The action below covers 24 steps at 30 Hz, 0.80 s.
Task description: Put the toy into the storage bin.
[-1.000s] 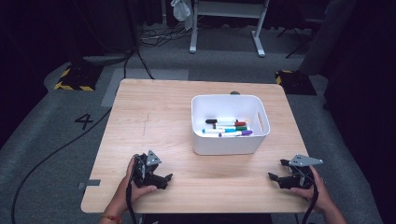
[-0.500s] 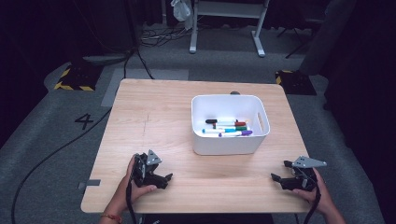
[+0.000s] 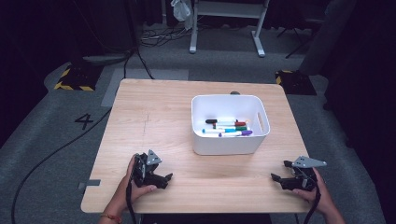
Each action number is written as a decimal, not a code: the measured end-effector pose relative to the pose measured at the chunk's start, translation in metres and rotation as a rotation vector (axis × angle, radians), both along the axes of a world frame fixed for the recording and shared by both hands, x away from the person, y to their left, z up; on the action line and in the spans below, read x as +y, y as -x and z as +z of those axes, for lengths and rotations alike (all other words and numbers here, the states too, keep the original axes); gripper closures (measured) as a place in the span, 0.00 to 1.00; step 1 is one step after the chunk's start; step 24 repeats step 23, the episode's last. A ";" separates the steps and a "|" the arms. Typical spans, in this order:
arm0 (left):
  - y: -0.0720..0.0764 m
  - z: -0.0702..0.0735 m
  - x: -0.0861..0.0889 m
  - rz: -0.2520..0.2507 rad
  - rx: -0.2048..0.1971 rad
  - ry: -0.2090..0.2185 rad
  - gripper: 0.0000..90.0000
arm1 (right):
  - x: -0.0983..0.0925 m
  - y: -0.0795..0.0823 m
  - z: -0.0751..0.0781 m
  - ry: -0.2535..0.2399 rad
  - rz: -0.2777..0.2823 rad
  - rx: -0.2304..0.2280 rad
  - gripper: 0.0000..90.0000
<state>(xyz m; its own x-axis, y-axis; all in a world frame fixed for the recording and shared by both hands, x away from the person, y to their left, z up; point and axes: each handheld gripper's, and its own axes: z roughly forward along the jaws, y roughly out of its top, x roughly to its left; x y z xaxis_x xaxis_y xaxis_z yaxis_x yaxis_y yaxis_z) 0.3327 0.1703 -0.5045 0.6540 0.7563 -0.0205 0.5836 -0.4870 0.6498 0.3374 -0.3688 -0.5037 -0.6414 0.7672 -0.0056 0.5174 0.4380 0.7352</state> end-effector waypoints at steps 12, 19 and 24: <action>-0.001 0.000 0.000 -0.005 0.001 0.001 0.00 | 0.000 0.000 0.000 0.000 -0.001 0.000 0.18; -0.001 0.000 0.000 -0.005 -0.001 0.002 0.00 | 0.000 0.000 0.000 0.000 -0.001 0.000 0.18; -0.001 0.000 -0.001 -0.002 0.000 0.001 0.00 | 0.000 0.000 0.000 0.000 0.000 0.000 0.18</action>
